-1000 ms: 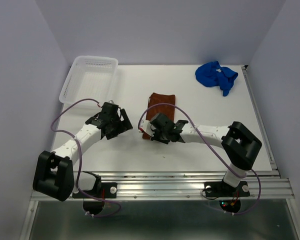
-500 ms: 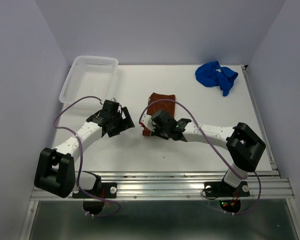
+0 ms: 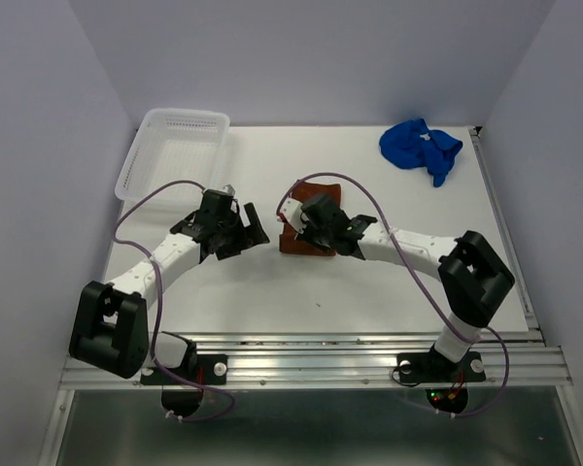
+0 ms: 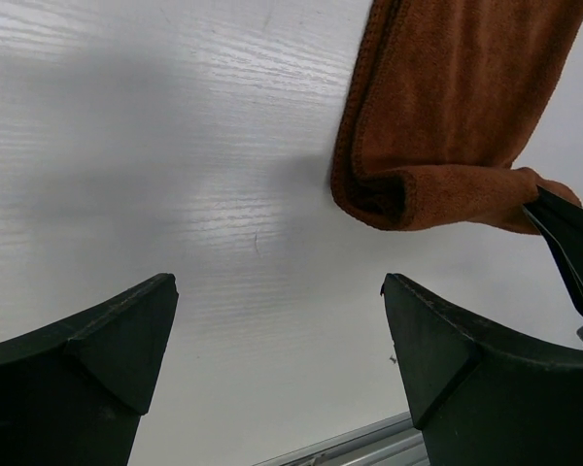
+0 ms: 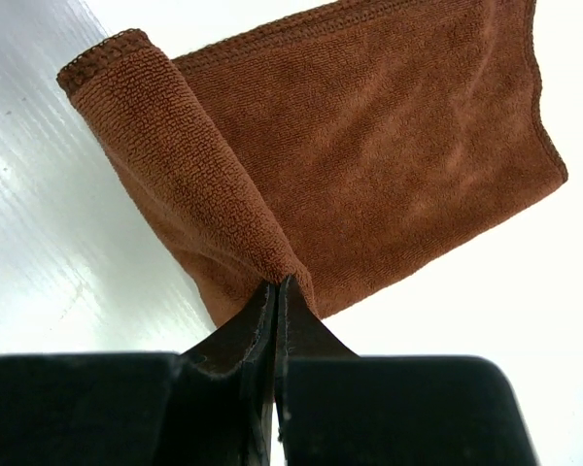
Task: Roll the towels
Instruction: Roll the towel
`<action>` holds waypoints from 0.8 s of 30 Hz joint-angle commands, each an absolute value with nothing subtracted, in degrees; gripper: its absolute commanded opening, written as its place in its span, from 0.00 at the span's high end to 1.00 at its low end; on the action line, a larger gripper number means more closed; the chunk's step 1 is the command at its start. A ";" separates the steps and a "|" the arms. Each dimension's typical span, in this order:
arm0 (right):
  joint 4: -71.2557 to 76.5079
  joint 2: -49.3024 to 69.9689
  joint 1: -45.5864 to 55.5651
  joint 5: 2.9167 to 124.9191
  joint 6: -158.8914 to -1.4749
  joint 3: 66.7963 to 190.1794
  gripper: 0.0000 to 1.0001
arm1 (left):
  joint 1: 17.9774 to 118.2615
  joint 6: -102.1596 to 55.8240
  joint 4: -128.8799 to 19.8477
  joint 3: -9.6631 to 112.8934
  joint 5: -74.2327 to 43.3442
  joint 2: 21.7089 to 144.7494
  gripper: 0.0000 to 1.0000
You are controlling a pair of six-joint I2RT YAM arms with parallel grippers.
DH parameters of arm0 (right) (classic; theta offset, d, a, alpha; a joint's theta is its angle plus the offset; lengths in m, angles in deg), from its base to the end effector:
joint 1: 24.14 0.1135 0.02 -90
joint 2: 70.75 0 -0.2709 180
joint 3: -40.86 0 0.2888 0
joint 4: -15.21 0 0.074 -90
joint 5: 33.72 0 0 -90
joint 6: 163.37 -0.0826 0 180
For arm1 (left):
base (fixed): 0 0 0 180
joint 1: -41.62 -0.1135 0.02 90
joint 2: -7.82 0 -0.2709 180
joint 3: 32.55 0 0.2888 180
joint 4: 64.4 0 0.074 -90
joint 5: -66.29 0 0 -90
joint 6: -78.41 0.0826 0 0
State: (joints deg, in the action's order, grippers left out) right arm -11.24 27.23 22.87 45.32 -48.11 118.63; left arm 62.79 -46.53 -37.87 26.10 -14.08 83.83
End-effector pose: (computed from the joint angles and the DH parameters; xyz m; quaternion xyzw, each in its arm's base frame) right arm 0.3082 0.3075 0.1692 -0.5170 0.7679 -0.0178 0.3777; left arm 0.3141 -0.1365 0.1824 -0.0773 0.9142 -0.2517 0.3081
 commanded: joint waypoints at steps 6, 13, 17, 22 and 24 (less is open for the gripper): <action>-8.38 31.03 19.72 47.40 -48.14 122.81 0.99 | 64.55 -42.79 -46.43 26.64 -6.83 86.39 0.01; -8.38 32.08 18.49 50.03 -48.58 122.47 0.99 | 67.02 -42.61 -50.21 27.52 -5.87 91.93 0.01; -8.38 32.70 17.96 51.26 -48.67 122.03 0.99 | 67.28 -42.88 -51.97 29.71 -5.43 95.09 0.01; -7.85 33.14 17.43 52.32 -49.20 122.11 0.99 | 67.55 -43.14 -54.79 31.21 -4.11 98.95 0.01; -7.59 33.23 16.91 52.85 -49.29 122.02 0.99 | 67.98 -42.70 -54.87 32.26 -4.02 101.06 0.01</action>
